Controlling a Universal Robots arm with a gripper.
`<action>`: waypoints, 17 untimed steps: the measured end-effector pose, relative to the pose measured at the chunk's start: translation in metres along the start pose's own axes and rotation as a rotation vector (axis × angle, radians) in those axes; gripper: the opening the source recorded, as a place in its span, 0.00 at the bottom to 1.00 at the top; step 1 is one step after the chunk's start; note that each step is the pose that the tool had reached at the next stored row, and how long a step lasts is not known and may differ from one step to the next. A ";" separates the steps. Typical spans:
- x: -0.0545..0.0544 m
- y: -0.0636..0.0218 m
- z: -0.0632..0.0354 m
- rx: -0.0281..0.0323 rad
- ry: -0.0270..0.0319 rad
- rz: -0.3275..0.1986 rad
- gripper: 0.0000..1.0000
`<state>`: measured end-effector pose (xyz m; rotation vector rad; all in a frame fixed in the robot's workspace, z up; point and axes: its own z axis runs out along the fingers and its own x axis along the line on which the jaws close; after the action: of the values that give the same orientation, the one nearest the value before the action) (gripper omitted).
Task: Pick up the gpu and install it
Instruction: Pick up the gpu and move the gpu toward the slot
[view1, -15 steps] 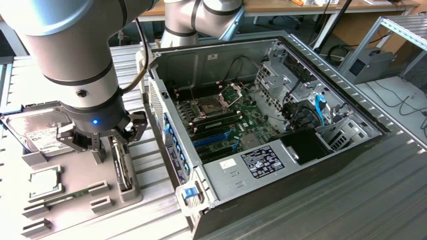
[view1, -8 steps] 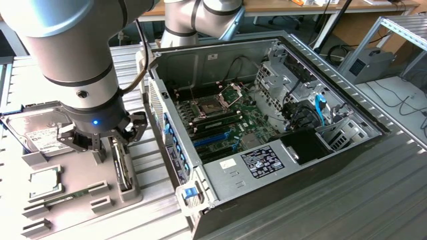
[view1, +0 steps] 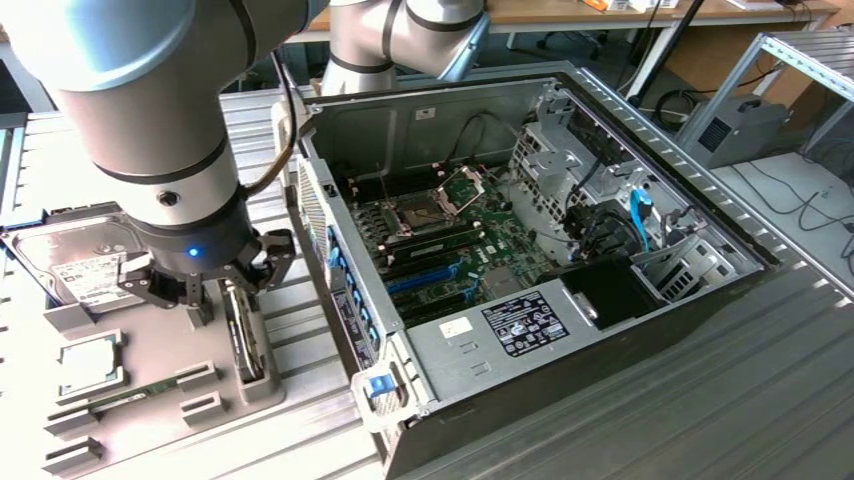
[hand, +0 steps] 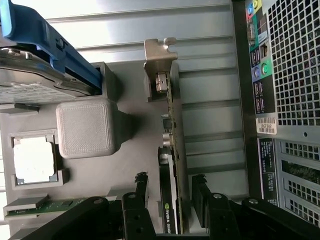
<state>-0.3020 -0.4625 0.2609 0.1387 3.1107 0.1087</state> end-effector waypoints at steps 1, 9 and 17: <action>0.000 0.0000 0.0003 0.0001 0.0001 0.000 0.48; 0.003 -0.0008 0.0095 -0.0003 -0.0025 0.000 0.48; 0.004 -0.0020 0.0177 -0.0007 -0.0054 0.000 0.48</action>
<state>-0.3053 -0.4629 0.2431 0.1383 3.1052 0.1092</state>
